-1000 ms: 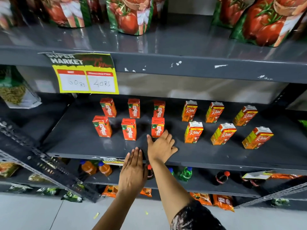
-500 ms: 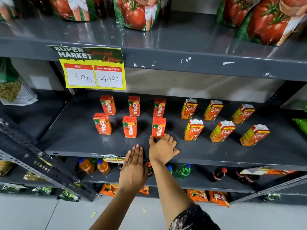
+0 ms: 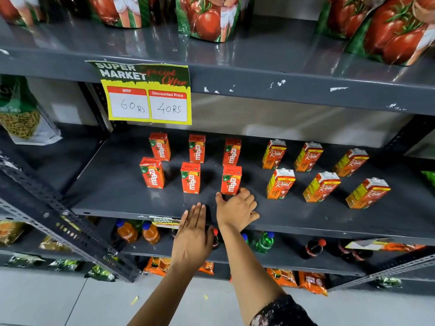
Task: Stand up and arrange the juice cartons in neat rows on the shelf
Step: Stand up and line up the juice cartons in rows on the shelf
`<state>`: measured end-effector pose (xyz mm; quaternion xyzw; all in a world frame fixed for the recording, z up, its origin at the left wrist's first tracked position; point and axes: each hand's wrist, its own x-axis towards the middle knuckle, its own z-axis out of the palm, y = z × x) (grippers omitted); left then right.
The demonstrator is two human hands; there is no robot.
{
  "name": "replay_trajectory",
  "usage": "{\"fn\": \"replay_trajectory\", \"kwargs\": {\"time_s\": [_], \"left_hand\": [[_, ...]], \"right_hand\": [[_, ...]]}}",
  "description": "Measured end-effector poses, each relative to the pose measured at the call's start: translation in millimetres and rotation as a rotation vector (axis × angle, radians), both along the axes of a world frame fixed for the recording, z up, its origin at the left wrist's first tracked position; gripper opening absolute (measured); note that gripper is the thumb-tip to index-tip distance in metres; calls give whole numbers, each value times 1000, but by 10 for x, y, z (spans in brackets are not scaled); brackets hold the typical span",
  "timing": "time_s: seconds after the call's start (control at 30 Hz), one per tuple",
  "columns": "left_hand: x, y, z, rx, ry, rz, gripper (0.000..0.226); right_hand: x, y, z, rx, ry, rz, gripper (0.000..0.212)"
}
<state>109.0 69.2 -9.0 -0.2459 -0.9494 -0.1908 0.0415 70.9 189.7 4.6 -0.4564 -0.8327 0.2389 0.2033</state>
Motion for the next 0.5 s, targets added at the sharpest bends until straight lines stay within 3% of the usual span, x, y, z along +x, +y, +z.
{"fn": "replay_trajectory", "kwargs": {"time_s": [0.1, 0.2, 0.37, 0.5], "left_hand": [[-54, -151, -4, 45, 15, 64, 58], [-123, -308, -15, 59, 31, 126, 57], [-161, -449, -52, -25, 11, 137, 59], [-133, -467, -59, -20, 5, 139, 62]], "right_hand": [[153, -178, 47, -46, 100, -4, 59], [240, -417, 71, 37, 149, 203, 45], [-106, -623, 166, -34, 50, 346, 81], [-286, -713, 83, -21, -58, 307, 83]]}}
